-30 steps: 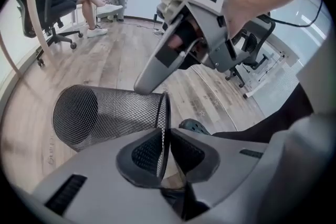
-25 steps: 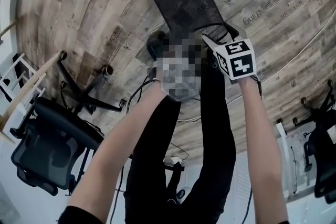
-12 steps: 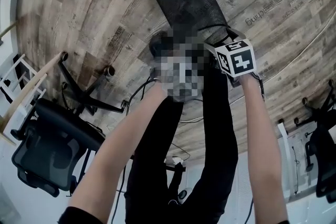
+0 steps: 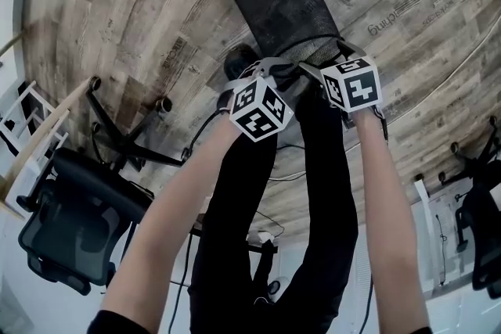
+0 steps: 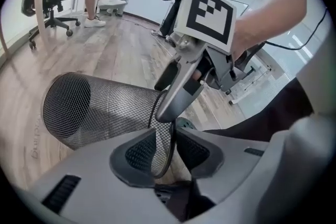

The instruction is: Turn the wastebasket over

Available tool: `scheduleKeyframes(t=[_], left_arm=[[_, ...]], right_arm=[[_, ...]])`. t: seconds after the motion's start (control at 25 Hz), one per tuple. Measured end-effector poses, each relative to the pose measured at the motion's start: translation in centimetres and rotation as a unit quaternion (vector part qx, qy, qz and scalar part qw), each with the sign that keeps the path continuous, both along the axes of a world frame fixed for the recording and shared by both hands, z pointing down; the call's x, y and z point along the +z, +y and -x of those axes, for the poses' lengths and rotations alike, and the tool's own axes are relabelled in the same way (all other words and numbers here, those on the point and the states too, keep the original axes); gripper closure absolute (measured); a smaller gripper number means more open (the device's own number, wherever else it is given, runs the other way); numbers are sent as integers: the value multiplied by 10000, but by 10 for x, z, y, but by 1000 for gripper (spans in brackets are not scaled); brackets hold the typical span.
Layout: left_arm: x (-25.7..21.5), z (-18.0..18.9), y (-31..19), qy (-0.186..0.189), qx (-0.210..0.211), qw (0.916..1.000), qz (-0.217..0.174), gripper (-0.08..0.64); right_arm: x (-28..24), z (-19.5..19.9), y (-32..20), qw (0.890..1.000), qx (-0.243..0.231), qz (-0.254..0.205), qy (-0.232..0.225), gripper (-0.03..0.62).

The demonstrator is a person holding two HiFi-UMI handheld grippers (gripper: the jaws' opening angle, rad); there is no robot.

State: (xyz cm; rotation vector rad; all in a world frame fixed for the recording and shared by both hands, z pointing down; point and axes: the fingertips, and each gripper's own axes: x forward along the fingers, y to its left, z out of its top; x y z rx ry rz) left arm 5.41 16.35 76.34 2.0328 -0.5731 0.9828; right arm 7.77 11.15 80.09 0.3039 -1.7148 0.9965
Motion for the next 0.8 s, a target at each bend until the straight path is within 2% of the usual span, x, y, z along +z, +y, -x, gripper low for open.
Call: scheduleKeyframes(t=[0.04, 0.2, 0.4, 0.52, 0.64, 0.8], left_arm=[[0, 5, -2, -19, -5, 10000, -16, 420], [6, 48, -28, -249, -324, 9988, -256, 417], [14, 120, -89, -532, -1054, 9910, -634, 310], [19, 154, -128, -686, -1485, 9840, -709, 255], [25, 164, -157, -634, -1672, 9820, -610, 210], [34, 148, -170, -502, -1470, 9869, -428, 175]], right_arm=[[0, 0, 0, 10000, -5, 14, 10, 169], [1, 0, 1, 10000, -23, 50, 23, 167], [1, 1, 2, 10000, -48, 28, -3, 163], [1, 2, 3, 10000, -87, 36, 20, 158], [2, 3, 4, 9999, -112, 31, 30, 155], [2, 4, 5, 9999, -155, 43, 28, 149]])
